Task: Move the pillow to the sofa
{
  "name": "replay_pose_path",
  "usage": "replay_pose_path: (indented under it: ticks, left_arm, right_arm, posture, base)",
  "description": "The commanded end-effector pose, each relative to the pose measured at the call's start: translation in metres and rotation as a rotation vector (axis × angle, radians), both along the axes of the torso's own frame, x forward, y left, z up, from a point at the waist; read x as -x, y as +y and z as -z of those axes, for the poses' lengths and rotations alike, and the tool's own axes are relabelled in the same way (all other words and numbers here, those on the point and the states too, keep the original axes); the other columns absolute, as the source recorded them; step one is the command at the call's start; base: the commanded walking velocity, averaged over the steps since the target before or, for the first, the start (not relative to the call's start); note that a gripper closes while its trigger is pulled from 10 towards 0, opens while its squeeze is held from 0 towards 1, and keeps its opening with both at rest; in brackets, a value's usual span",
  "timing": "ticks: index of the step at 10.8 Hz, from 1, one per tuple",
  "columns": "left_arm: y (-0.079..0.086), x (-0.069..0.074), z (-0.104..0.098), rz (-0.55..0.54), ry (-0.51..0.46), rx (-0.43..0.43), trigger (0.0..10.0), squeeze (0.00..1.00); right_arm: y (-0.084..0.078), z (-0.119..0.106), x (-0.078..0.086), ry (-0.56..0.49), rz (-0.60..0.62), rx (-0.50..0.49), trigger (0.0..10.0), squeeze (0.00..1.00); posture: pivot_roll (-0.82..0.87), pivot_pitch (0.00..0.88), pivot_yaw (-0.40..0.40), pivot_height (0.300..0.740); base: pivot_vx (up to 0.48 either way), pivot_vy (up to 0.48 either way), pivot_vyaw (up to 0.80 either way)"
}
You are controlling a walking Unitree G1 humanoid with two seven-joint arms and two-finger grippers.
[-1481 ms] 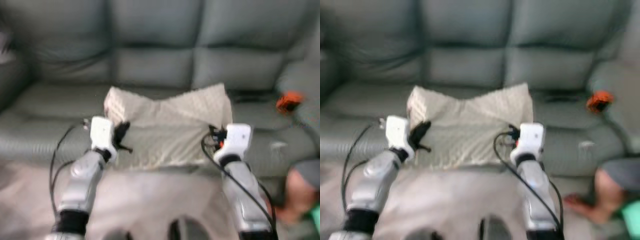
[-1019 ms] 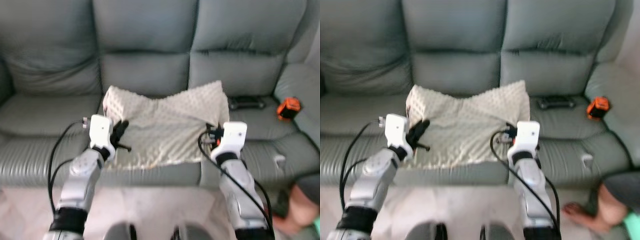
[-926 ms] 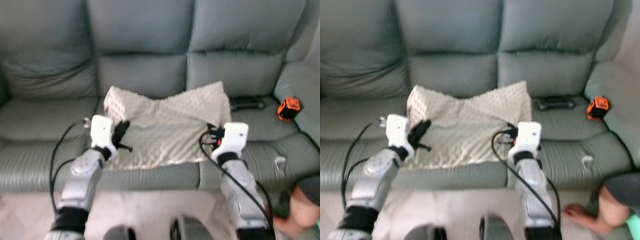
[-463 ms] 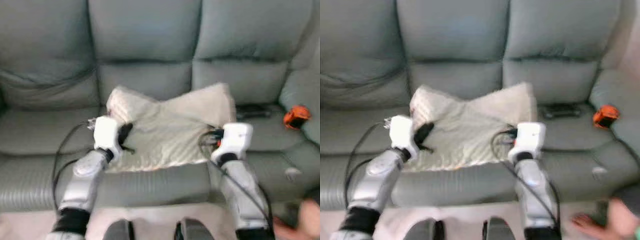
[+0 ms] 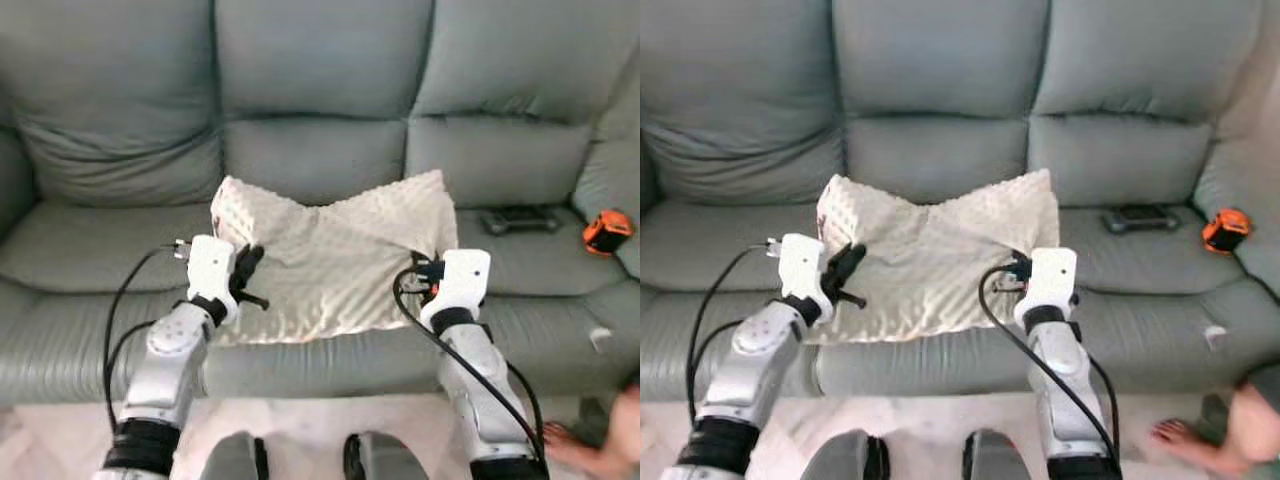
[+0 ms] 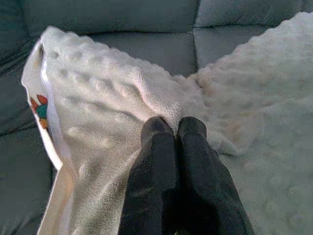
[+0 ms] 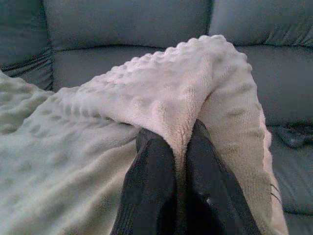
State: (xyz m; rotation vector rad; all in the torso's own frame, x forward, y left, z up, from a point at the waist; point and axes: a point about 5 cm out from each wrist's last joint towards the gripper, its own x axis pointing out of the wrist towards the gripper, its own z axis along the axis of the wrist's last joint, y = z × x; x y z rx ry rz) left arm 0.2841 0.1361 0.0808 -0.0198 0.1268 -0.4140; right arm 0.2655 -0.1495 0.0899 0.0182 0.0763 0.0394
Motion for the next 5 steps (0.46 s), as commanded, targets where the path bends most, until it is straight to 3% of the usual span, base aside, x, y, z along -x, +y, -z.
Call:
replay_pose_path:
  ticks: [1,4,5]
  left_arm:
    - [-0.0071,0.0005,-0.0038,0.031,-0.023,-0.001,10.0,0.00]
    - [-0.0068,-0.0006,-0.0048,0.034,-0.024,-0.008,10.0,0.00]
    - [-0.0065,-0.0011,-0.0053,0.036,-0.025,-0.011,10.0,0.00]
  right_arm:
    - [-0.0035,-0.0014,0.0017,-0.009,0.006,0.009,10.0,0.00]
    - [-0.0036,0.0007,0.0040,-0.004,0.016,0.006,10.0,0.00]
    - [-0.0032,0.0007,0.0039,-0.004,0.016,0.007,10.0,0.00]
  posture:
    - [-0.12,0.123,-0.030,0.740]
    - [-0.12,0.130,-0.015,0.740]
    - [-0.12,0.133,-0.010,0.721]
  base:
    - [0.000,0.000,0.00]
    - [0.000,0.000,0.00]
    - [0.000,0.000,0.00]
